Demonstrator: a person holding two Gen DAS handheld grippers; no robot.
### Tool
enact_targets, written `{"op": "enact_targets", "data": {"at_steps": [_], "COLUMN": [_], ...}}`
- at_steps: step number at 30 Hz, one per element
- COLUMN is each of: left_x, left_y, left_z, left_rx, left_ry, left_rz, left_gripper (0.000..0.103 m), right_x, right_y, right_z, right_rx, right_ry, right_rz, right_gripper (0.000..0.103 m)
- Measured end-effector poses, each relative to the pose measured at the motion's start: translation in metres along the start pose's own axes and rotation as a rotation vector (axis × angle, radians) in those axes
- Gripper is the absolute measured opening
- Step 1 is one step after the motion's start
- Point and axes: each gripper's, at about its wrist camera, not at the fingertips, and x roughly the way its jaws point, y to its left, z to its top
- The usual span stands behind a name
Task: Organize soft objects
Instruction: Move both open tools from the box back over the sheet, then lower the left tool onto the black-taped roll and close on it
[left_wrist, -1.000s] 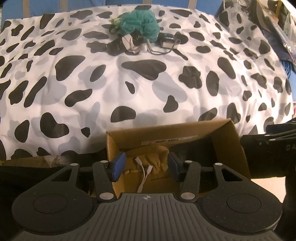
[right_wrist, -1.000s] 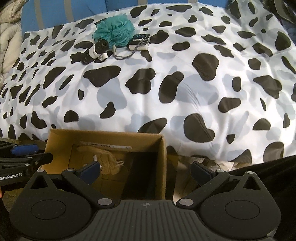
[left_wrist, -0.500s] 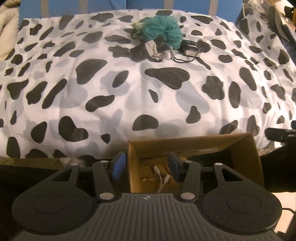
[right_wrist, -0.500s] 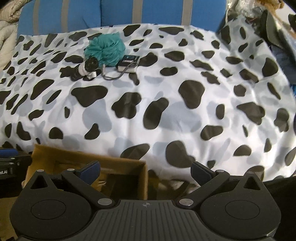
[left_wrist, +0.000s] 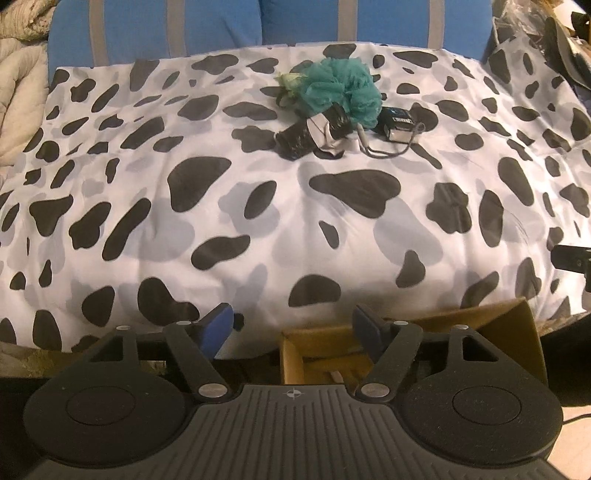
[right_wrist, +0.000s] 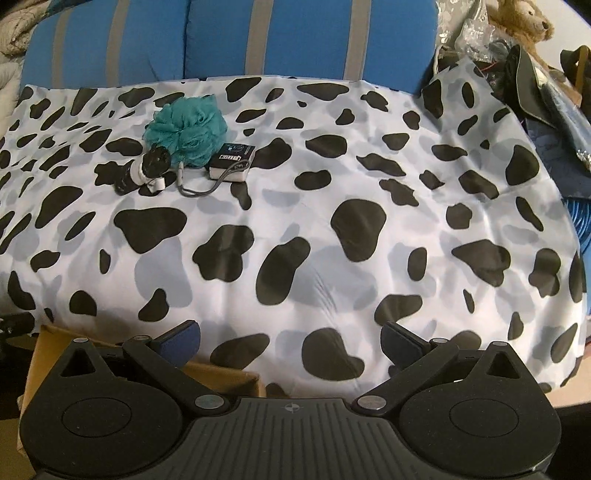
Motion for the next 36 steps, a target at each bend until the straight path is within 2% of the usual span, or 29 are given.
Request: {"op": "enact_targets", "data": {"at_steps": [10,20,36], "left_x": [0.012,0.026,0.057], "left_y": [0.007,0.014,0.023], "left_z": [0.020,0.038,0.067], "left_rx": [0.037,0.029,0.000], "left_ry": [-0.006,-0.006,-0.005], "left_rz": [0.000,-0.009,-0.047], "left_gripper": [0.071,0.071,0.071], "right_x": [0.015,0.036,0.070], "right_y": [-0.006,-0.015,-0.014], "right_z": [0.016,0.030,0.054], "right_rx": [-0.031,-0.008,-0.017], "right_ry": [-0.029,0.026,0.085], "right_rz": [-0.067,-0.077,0.041], "right_gripper": [0.103,0.103,0.103]}}
